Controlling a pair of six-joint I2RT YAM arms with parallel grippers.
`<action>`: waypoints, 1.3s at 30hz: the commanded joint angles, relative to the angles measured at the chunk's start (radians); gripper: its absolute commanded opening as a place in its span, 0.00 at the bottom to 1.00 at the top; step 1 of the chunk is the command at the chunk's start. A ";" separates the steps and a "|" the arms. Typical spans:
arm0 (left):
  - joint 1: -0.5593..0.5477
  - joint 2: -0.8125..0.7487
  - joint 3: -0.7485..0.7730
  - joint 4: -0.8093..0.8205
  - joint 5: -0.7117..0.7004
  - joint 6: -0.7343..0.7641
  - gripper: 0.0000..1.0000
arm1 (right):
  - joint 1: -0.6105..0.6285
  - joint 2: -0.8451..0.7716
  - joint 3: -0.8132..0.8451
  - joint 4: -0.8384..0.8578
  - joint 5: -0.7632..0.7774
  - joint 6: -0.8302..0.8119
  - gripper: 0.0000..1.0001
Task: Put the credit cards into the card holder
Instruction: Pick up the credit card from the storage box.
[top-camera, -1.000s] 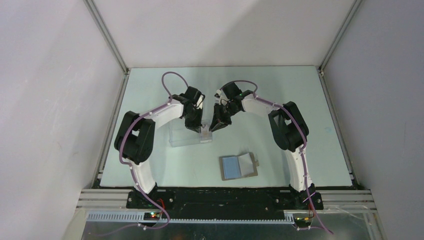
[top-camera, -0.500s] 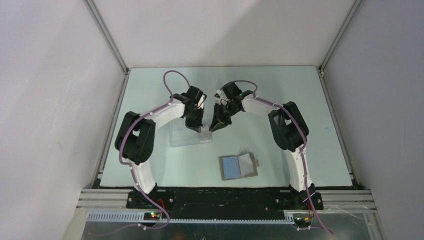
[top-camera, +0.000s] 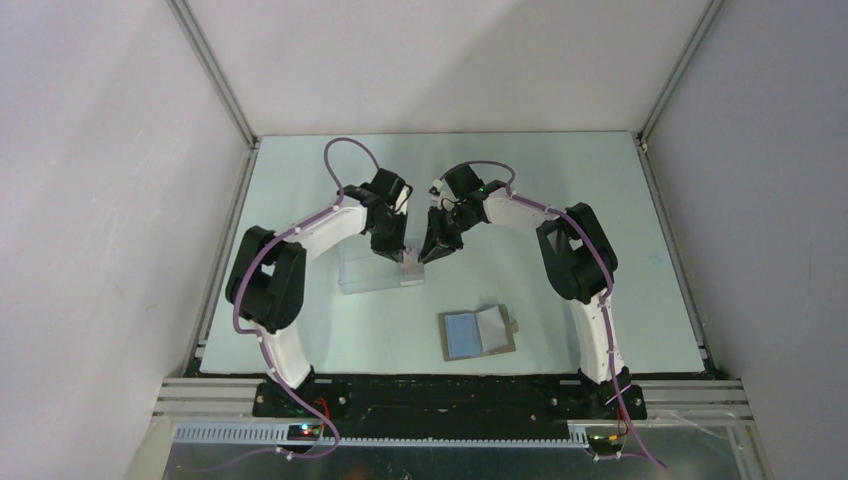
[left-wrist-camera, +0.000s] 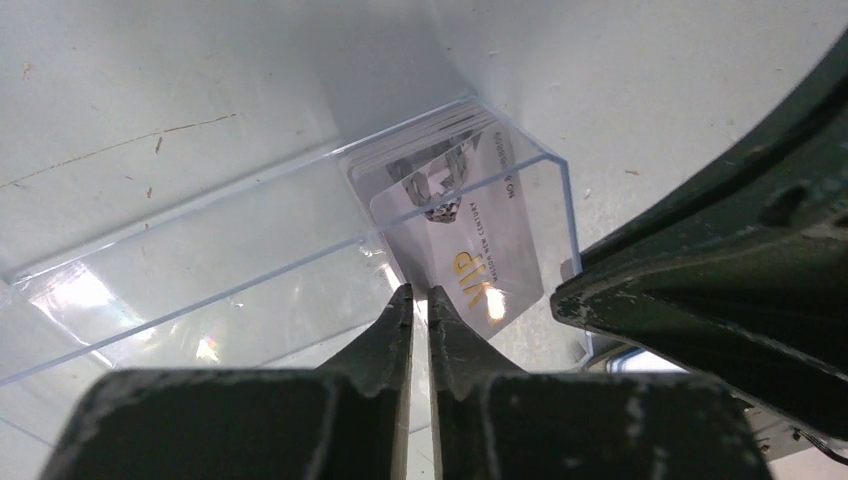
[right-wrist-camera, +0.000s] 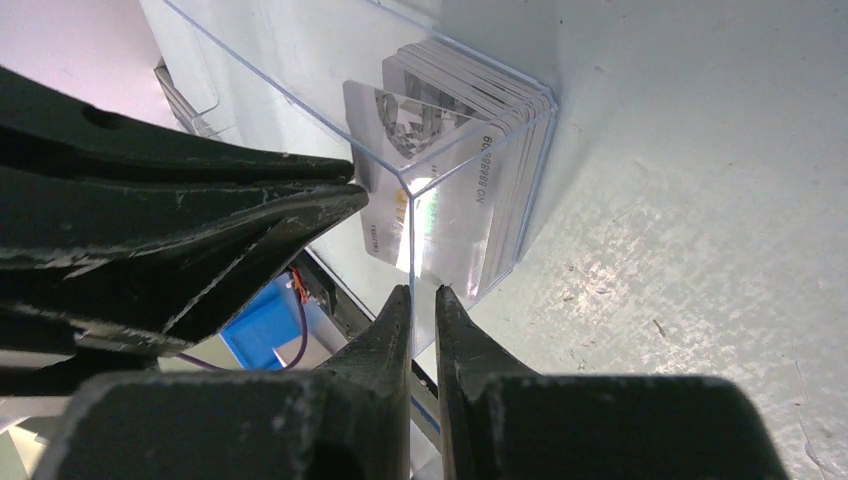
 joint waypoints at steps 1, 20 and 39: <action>-0.027 -0.069 0.038 0.060 0.087 -0.020 0.12 | 0.028 0.050 -0.011 -0.006 0.029 -0.004 0.12; -0.027 -0.066 0.046 0.064 0.143 -0.040 0.31 | 0.026 0.051 -0.012 -0.005 0.028 -0.007 0.12; -0.027 -0.070 0.003 0.118 0.138 -0.086 0.30 | 0.023 0.054 -0.013 0.000 0.019 -0.008 0.12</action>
